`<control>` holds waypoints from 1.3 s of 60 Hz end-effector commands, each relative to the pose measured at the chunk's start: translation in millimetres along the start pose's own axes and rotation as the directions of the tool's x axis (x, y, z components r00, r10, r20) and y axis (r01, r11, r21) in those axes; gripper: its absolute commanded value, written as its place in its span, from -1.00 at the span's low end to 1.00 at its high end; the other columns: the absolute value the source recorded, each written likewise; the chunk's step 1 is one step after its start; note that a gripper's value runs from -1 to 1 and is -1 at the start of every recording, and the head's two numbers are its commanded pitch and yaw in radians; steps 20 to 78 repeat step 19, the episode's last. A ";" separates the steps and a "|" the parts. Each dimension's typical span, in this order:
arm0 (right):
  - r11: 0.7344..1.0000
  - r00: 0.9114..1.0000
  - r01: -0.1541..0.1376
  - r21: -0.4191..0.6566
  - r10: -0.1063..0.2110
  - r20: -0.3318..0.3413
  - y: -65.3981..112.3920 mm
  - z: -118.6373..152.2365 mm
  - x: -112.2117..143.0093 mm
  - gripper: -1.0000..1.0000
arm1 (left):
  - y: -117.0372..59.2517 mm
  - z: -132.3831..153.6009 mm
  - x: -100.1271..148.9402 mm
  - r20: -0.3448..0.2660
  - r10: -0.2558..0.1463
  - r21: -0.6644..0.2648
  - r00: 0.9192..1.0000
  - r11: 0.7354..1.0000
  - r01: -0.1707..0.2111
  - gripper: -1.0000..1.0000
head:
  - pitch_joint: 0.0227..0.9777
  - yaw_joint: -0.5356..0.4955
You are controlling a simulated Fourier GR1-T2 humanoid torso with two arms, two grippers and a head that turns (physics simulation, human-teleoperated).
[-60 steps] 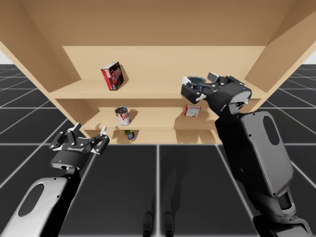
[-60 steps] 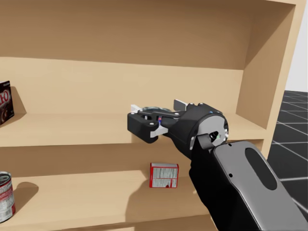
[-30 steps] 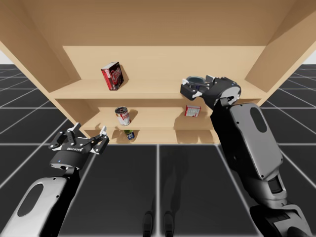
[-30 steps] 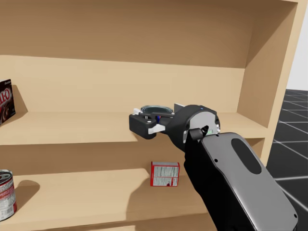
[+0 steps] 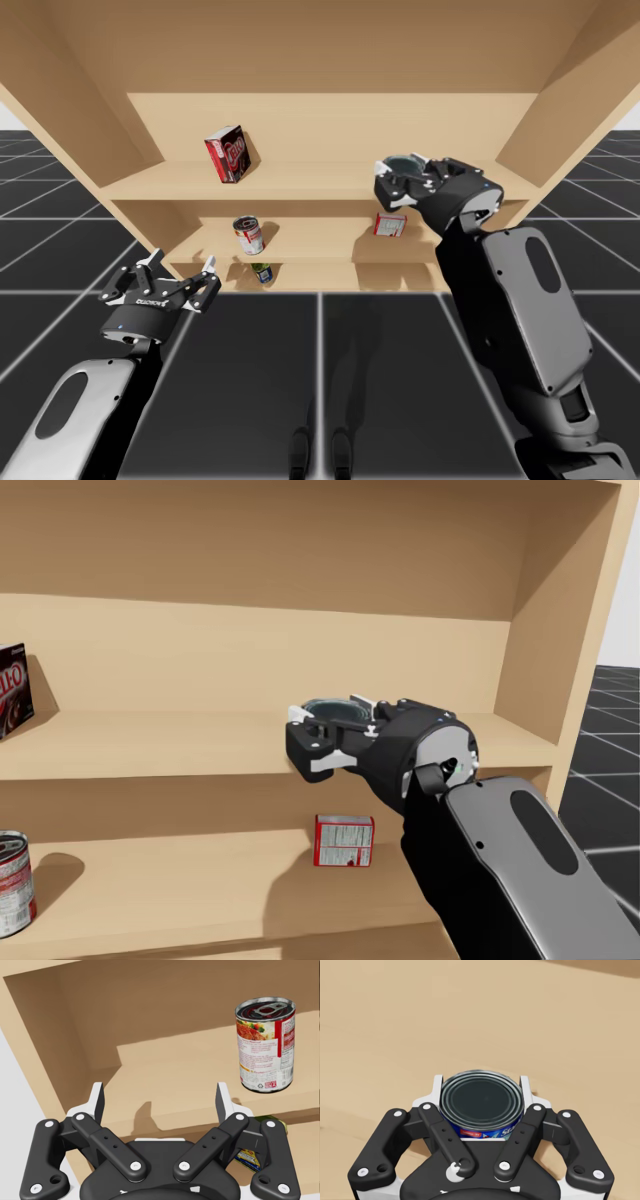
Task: Retrieve the tuna can from the shelves.
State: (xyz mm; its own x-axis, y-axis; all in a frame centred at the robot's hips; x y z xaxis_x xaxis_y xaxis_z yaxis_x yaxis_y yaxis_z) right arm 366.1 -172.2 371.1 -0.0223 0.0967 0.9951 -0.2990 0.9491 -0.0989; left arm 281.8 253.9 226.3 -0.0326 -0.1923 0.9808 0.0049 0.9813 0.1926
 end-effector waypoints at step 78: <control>0.986 0.996 -0.073 -0.149 0.081 0.043 -21.4 92.9 16.6 1.00 | -1.6 -0.2 -0.8 -0.007 -0.010 -0.007 1.000 1.000 0.010 -1.00 | -0.39 -0.41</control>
